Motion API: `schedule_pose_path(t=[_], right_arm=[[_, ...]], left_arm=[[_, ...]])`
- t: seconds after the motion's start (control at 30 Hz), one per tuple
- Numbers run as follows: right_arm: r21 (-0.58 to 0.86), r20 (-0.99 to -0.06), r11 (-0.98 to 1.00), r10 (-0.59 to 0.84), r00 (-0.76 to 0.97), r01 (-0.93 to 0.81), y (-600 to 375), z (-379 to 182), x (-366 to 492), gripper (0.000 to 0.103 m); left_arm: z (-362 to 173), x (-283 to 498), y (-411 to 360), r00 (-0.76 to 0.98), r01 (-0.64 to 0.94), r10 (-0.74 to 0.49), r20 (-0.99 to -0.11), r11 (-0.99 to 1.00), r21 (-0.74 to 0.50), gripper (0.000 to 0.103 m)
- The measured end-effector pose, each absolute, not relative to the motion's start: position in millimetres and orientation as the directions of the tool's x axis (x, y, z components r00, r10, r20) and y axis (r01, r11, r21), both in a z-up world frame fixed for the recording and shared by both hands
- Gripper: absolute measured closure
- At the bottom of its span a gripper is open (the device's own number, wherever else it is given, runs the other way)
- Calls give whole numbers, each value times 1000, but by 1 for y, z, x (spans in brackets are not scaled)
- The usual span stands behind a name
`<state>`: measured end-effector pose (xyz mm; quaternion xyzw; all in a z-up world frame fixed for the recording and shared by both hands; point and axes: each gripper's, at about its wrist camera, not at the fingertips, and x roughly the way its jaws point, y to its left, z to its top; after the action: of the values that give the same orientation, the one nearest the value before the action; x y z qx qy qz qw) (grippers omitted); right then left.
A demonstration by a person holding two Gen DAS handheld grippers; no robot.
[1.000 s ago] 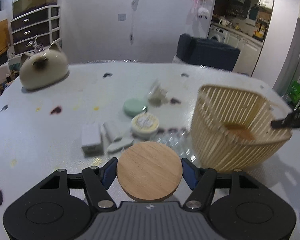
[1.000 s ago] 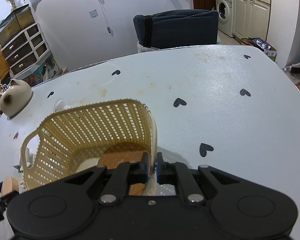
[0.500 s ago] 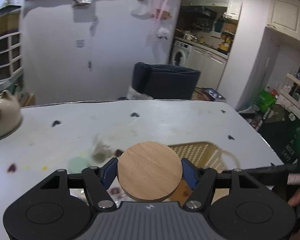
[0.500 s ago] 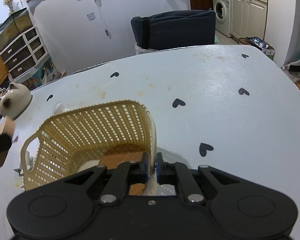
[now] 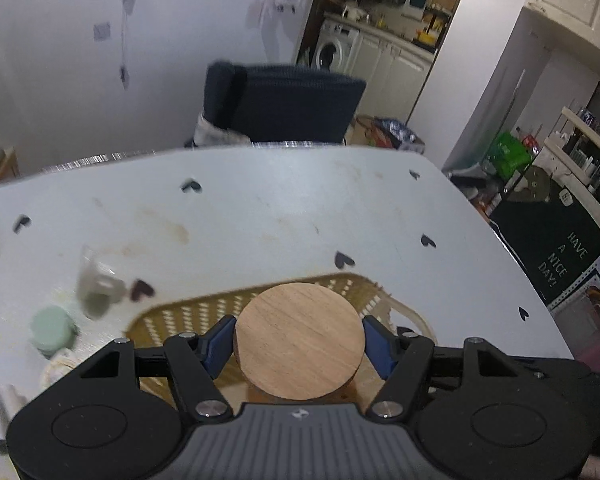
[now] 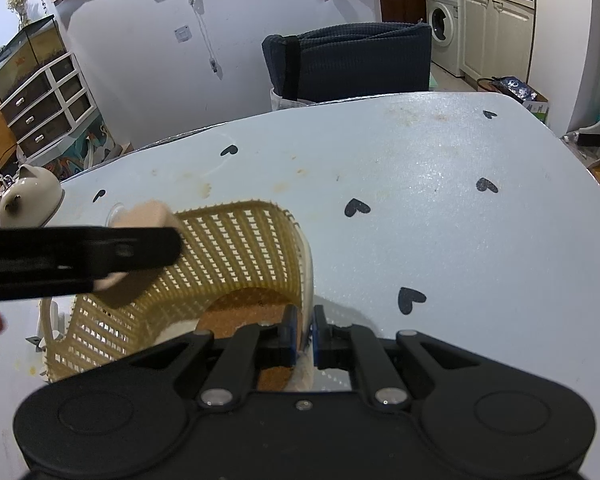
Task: Organize rigid objects
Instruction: 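Lower the wooden coaster into the basket and open the left gripper while the right gripper holds the basket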
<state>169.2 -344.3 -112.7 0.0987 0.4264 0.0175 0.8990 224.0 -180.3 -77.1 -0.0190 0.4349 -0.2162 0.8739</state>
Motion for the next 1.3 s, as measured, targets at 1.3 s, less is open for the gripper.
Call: schedule_pose_path(t=[1.3], right_arm=[[190, -770, 981, 118, 627, 48, -344, -113, 171, 96]], left_arm=[[-143, 259, -207, 371, 288, -421, -828, 899, -329, 26]])
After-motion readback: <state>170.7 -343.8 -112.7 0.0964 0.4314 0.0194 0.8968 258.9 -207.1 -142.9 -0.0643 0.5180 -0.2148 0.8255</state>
